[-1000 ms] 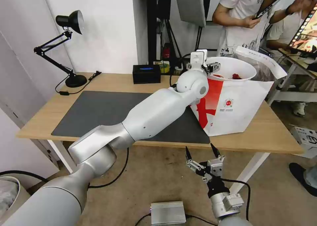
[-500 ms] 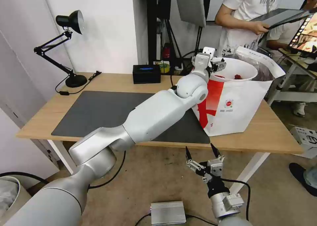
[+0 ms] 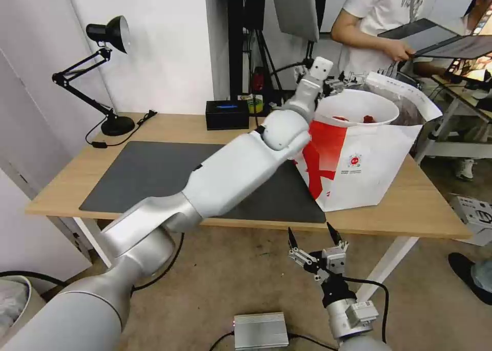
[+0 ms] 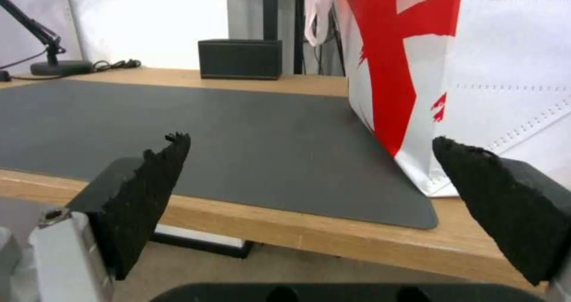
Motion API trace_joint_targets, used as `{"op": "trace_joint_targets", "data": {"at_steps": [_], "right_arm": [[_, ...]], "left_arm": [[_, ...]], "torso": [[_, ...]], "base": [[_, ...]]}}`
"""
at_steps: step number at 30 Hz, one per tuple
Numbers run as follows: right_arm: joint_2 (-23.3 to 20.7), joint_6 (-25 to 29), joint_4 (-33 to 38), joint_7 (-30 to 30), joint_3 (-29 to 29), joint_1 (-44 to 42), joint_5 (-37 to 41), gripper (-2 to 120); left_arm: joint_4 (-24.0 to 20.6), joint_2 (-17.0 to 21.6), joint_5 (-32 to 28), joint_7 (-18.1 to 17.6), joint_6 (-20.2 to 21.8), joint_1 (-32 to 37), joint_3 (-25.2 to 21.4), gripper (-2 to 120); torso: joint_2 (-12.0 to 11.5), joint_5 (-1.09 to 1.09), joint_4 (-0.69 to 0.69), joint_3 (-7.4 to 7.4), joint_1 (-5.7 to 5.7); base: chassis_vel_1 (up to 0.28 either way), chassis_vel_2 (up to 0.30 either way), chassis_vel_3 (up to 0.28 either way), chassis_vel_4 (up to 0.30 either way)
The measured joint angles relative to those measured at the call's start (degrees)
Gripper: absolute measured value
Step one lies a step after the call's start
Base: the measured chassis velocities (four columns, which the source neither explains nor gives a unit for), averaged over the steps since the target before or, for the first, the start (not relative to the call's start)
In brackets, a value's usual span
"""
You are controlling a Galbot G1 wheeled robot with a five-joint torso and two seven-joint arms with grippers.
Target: Pick up the trash from the table and place it into the takeout bag.
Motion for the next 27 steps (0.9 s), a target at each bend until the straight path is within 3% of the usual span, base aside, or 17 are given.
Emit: {"op": "trace_joint_targets", "data": {"at_steps": [2,15,22,27], "right_arm": [[0.0,0.0,0.0,0.0,0.0,0.0,0.0,100],[0.0,0.0,0.0,0.0,0.0,0.0,0.0,100],[0.0,0.0,0.0,0.0,0.0,0.0,0.0,100],[0.0,0.0,0.0,0.0,0.0,0.0,0.0,100]], "left_arm": [[-2.8,3.4,0.0,1.1,-0.3,1.9,-1.5,100],[-14.5,16.7,-0.2,6.6,-0.7,11.5,-8.6,100],[-19.1,21.5,-0.3,11.9,-1.6,16.9,-13.2,100],[-22.1,23.8,0.4,13.3,-1.5,22.0,-17.4,100]], "torso": [[0.0,-0.01,0.01,0.00,0.00],[0.0,-0.01,0.00,0.00,0.00],[0.0,0.00,0.00,0.00,0.00],[0.0,0.00,0.00,0.00,0.00]], "base": [[0.000,0.000,0.000,0.000],[0.000,0.000,0.000,0.000],[0.000,0.000,0.000,0.000],[0.000,0.000,0.000,0.000]]}}
